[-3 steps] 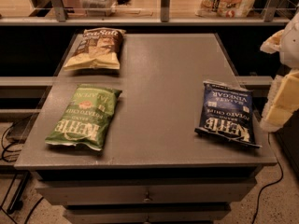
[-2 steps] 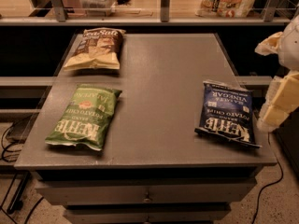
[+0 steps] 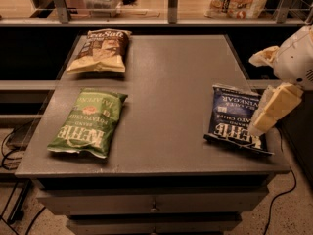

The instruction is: Move blue chip bag near brown chip bag

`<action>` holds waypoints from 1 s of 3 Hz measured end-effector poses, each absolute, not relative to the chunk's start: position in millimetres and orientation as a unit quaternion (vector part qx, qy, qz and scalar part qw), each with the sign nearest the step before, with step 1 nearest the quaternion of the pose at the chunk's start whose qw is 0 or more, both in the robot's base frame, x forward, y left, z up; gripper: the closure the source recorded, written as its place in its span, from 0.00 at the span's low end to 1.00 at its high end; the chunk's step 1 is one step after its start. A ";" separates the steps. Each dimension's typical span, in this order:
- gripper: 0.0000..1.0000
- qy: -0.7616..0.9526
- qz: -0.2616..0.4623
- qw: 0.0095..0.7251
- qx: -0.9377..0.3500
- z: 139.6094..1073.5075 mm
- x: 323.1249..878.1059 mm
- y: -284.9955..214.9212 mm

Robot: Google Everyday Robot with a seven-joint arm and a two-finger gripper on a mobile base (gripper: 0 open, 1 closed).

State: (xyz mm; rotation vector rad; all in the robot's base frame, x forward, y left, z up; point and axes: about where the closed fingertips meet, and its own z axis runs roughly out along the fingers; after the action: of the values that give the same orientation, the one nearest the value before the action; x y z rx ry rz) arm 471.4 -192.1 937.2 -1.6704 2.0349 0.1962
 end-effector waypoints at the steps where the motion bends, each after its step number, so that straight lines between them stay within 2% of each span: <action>1: 0.00 0.758 0.077 0.249 -0.597 911.5 490.7 -193.3; 3: 0.00 0.790 0.071 0.207 -0.573 852.3 513.5 -203.2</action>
Offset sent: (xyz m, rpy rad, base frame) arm 0.0570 -0.0174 -0.0971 -0.0497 0.0839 -0.1385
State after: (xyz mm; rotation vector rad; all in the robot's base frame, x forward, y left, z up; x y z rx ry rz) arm 513.5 -203.2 852.3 -1.5952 2.2005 0.1989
